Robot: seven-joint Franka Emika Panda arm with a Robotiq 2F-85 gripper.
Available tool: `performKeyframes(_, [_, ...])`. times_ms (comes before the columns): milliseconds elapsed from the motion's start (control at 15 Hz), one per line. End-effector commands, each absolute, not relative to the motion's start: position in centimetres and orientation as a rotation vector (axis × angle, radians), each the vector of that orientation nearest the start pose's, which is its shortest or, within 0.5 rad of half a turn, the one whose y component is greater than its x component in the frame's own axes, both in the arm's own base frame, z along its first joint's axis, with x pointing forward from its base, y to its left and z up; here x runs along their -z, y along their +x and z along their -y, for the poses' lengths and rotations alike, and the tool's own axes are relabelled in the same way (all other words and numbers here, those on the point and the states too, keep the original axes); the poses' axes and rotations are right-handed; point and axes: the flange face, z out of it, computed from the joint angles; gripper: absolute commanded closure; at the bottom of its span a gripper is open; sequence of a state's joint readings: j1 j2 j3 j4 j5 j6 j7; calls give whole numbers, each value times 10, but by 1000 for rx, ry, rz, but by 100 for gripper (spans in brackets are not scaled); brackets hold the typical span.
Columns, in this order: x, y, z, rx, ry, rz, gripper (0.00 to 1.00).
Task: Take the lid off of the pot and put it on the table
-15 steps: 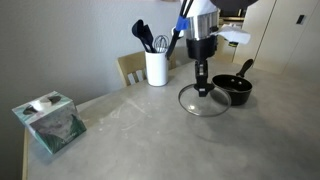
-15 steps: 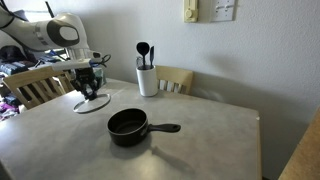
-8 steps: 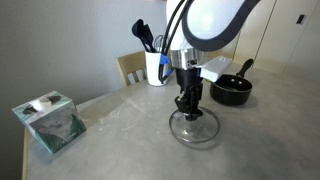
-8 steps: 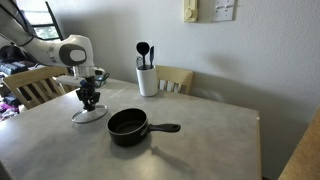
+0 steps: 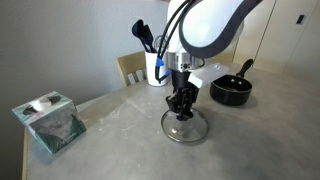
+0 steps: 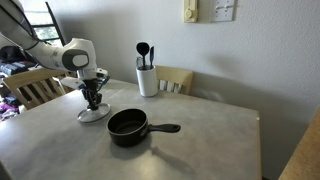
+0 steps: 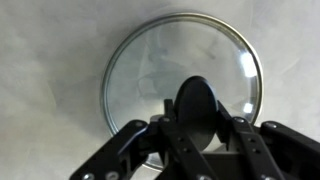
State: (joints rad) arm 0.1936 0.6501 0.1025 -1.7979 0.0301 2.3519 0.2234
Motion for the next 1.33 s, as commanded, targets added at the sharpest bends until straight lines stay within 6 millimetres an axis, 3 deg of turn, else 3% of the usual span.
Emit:
performKeyframes(0, [-171,614,-193,-156,-3139,117,85])
performKeyframes(400, [-168,613,-206,-126,-3164,266,85])
performKeyframes(1000, [-161,620,-186,-50,-3057,222,85])
performKeyframes(1267, [-162,620,-189,-66,-3077,255,85])
